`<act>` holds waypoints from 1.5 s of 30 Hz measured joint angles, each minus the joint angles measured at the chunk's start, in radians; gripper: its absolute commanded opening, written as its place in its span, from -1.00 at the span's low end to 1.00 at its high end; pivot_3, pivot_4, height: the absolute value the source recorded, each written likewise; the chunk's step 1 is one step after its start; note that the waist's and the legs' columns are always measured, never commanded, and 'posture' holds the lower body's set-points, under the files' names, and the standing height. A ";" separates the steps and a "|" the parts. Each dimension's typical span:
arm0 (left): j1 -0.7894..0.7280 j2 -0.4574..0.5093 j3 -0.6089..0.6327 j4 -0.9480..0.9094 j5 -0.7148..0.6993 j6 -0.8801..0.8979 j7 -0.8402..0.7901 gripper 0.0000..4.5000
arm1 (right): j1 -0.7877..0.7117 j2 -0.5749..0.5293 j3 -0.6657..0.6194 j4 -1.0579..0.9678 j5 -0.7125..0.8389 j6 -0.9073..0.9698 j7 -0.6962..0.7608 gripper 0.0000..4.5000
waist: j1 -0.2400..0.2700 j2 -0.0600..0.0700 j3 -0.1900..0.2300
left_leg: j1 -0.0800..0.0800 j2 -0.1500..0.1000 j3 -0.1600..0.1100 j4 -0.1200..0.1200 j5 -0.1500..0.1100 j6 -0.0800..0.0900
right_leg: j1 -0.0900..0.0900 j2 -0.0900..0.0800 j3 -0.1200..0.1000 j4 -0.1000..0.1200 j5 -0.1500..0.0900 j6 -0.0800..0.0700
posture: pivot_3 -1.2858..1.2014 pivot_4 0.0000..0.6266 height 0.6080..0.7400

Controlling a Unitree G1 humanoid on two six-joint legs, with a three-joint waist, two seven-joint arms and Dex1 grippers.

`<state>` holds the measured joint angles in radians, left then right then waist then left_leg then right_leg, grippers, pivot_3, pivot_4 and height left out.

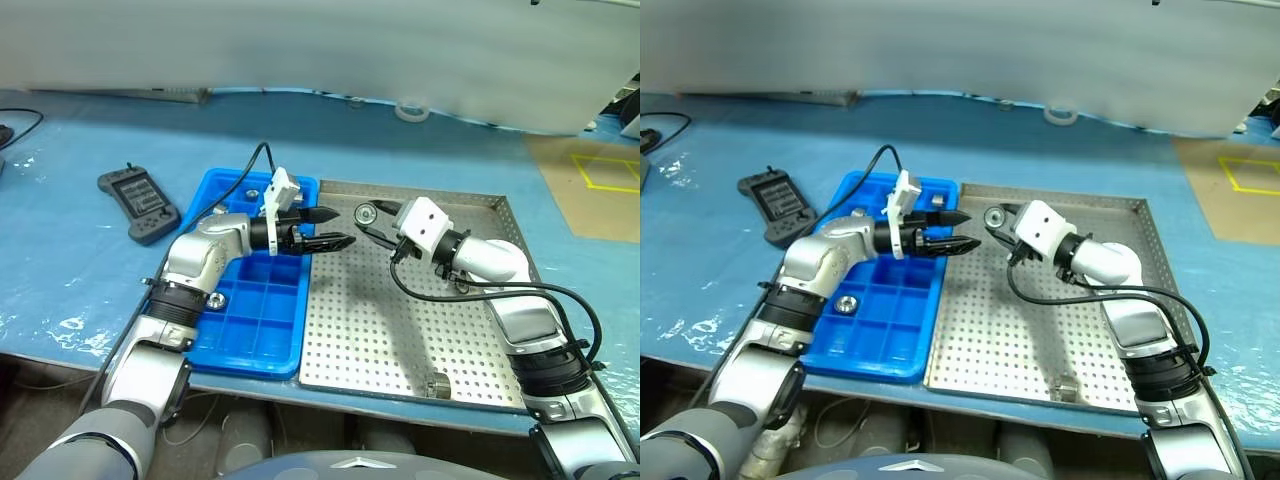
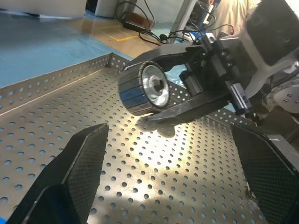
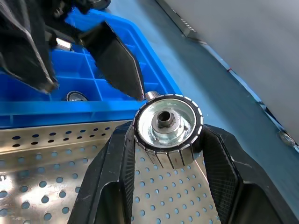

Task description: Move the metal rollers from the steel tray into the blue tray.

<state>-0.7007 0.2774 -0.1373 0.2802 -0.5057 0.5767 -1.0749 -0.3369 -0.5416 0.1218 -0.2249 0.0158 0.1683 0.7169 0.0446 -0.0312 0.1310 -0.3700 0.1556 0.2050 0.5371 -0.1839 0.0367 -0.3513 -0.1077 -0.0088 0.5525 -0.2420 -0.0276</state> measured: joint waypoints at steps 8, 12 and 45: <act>-0.053 -0.098 0.039 0.052 -0.039 0.032 0.006 0.96 | 0.039 -0.016 -0.002 -0.049 0.000 0.036 -0.004 -0.24 | -0.009 0.001 0.001 | -0.001 0.000 0.001 0.003 -0.002 0.003 | 0.000 -0.001 0.001 -0.001 0.000 0.000 | -0.10 -0.52 1.00; -0.057 -0.113 0.037 0.071 -0.037 0.030 -0.012 0.96 | 0.038 -0.017 -0.001 -0.056 -0.001 0.049 -0.004 -0.24 | -0.009 0.001 0.001 | -0.001 0.000 0.001 0.003 -0.003 0.006 | 0.001 -0.001 0.001 -0.001 0.000 -0.001 | -0.10 -0.52 1.00; -0.114 -0.236 0.110 0.223 -0.019 0.013 0.058 -0.02 | 0.008 -0.024 0.000 -0.094 0.012 0.069 0.001 -0.24 | -0.009 0.003 0.002 | -0.003 0.000 0.001 0.004 -0.006 0.010 | 0.000 -0.002 0.001 -0.003 0.000 -0.001 | -0.11 -0.52 1.00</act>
<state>-0.8146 0.0419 -0.0269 0.5029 -0.5246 0.5899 -1.0168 -0.3287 -0.5656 0.1219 -0.3189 0.0280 0.2369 0.7183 0.0355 -0.0278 0.1328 -0.3728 0.1552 0.2064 0.5412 -0.1898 0.0469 -0.3509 -0.1094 -0.0083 0.5492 -0.2422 -0.0283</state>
